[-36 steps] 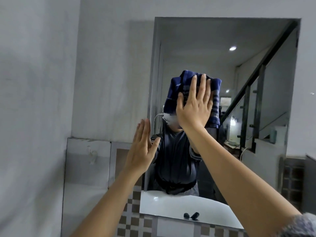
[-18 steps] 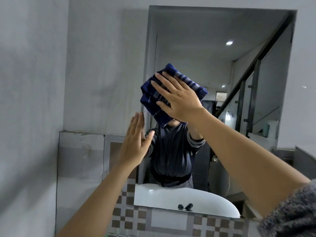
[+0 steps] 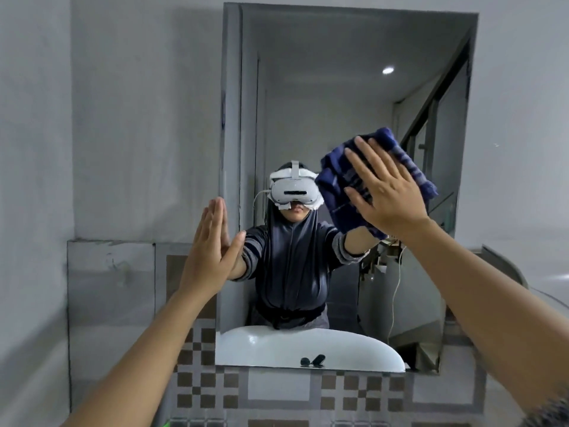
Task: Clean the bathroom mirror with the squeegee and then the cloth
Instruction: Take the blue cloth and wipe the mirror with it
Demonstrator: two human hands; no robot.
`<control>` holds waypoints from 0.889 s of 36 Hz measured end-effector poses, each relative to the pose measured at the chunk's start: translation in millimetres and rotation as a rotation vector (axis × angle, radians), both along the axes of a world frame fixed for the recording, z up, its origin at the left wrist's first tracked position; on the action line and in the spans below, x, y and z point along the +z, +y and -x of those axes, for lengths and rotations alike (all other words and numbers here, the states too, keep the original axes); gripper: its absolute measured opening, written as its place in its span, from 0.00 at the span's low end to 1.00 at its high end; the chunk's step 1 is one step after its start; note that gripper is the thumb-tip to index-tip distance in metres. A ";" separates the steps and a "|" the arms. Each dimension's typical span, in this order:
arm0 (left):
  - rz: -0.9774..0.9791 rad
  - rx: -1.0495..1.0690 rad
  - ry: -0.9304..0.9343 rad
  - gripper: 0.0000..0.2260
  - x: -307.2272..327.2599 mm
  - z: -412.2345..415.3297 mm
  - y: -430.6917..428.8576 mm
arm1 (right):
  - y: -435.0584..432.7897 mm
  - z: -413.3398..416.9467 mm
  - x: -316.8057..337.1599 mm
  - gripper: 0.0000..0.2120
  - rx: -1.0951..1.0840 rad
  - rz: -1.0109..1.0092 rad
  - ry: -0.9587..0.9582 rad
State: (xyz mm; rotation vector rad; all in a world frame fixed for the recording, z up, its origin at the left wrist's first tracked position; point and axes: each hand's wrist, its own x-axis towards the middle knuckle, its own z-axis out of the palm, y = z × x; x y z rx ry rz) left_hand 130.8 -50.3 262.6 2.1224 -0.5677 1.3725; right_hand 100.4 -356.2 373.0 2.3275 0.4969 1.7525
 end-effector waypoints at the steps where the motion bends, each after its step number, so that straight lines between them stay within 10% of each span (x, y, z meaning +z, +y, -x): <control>1: -0.003 0.002 -0.002 0.33 -0.4 -0.4 0.0 | -8.4 0.3 -3.2 0.28 -0.001 -0.057 -0.010; 18: 0.037 0.017 -0.012 0.31 -21.9 10.5 -11.3 | 1.9 -2.6 -69.1 0.29 0.080 -1.026 -0.087; 32: 0.056 0.016 0.007 0.33 -54.8 15.8 -7.2 | 92.8 -7.3 -80.6 0.30 0.126 -0.936 -0.020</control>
